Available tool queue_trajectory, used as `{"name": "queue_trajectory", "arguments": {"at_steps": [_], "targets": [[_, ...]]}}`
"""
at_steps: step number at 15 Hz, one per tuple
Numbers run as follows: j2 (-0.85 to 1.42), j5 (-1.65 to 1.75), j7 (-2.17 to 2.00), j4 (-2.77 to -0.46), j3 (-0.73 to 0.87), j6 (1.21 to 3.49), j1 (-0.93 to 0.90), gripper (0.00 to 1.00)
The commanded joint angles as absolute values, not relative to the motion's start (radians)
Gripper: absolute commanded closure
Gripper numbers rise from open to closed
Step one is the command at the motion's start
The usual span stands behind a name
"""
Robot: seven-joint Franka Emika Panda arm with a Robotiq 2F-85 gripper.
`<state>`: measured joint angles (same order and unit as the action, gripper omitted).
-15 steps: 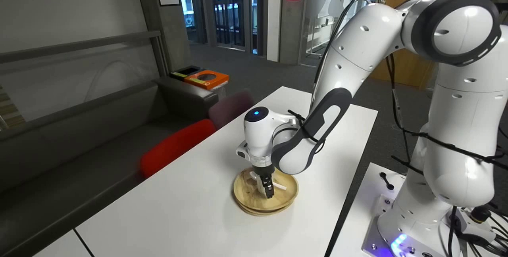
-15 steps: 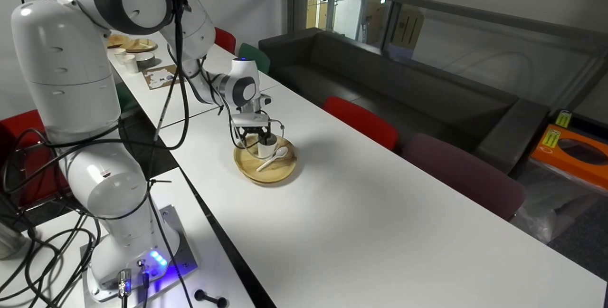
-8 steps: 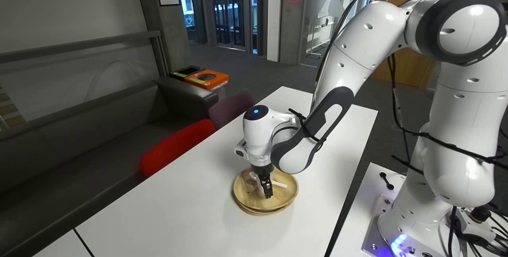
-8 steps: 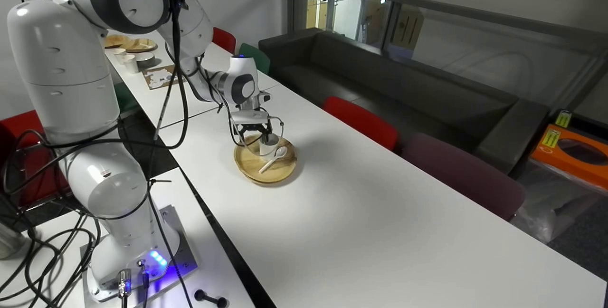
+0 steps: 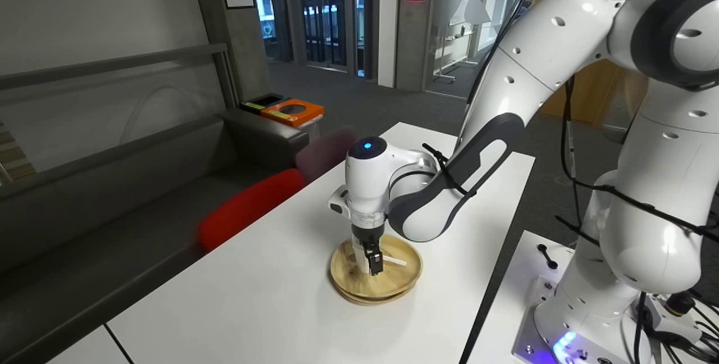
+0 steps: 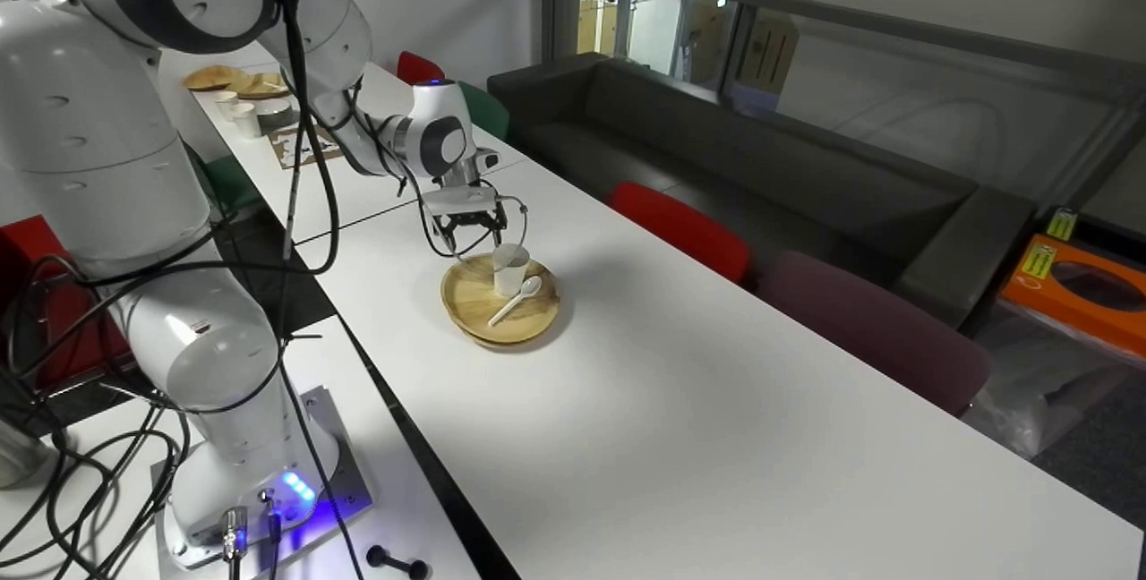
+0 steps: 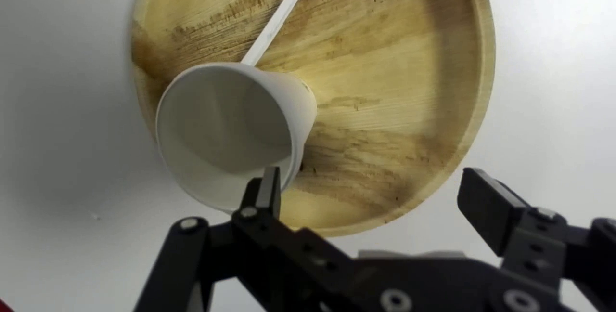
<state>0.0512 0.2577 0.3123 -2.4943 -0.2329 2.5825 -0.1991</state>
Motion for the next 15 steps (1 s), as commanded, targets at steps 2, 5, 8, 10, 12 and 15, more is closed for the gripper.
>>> {"name": "queue_trajectory", "arguments": {"at_steps": [2, 5, 8, 10, 12, 15], "targets": [[-0.068, 0.237, 0.309, -2.546, -0.23, 2.611, -0.205, 0.0], [-0.117, 0.204, 0.314, -2.549, -0.225, 2.602, -0.207, 0.0], [-0.18, 0.061, 0.34, -2.547, -0.214, 2.524, -0.22, 0.0], [-0.235, -0.082, 0.372, -2.533, -0.196, 2.388, -0.233, 0.0], [-0.289, -0.159, 0.366, -2.525, -0.172, 2.293, -0.235, 0.0], [-0.254, -0.117, 0.338, -2.508, -0.17, 2.308, -0.232, 0.0]]}}
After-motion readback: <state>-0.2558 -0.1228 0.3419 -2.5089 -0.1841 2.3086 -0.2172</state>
